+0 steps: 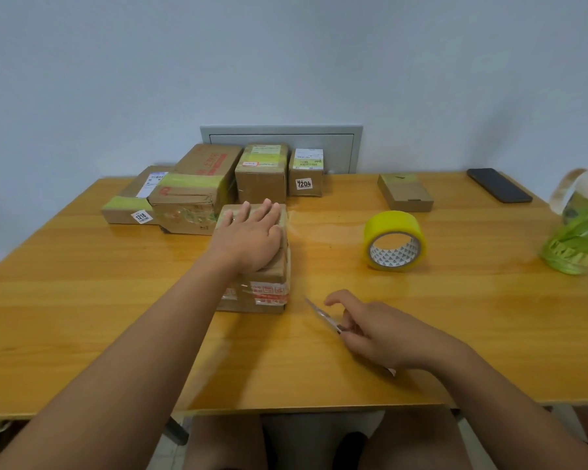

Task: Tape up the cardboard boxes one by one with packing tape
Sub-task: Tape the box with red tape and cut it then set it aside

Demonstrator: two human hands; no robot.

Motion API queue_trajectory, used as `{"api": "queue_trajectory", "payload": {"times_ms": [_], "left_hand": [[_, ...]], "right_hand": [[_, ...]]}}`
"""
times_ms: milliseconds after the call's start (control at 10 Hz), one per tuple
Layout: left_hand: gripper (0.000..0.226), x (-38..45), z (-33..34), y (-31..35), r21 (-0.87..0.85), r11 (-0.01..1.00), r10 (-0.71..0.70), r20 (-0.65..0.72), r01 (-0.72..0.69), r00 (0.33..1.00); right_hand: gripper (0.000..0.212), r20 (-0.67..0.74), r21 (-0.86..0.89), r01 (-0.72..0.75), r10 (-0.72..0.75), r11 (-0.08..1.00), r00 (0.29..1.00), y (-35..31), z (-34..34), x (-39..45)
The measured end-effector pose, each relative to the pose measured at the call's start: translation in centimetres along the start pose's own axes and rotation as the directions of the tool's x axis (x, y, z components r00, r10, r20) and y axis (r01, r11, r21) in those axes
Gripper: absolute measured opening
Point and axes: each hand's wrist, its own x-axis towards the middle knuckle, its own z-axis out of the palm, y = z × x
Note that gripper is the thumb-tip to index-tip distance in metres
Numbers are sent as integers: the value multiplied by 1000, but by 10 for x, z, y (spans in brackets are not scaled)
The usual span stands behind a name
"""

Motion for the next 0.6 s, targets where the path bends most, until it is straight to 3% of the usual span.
{"api": "queue_trajectory", "payload": {"times_ms": [100,200,500,600], "left_hand": [[55,0,0,-1,-8,1000,1,-1,-1,1000],[55,0,0,0,-6,1000,2,-2,-2,1000],[54,0,0,0,1,1000,7,-10,-7,1000],[55,1,1,0,8,1000,5,-15,-5,1000]], "right_hand": [[25,15,-172,-24,27,985,1000,-6,-4,-2],[17,36,-223,43,-36,974,999,-12,-3,-4],[23,92,-210,154,-137,966,986,-23,1,12],[29,-195,-125,121,-143,985,970,-14,-7,30]]}}
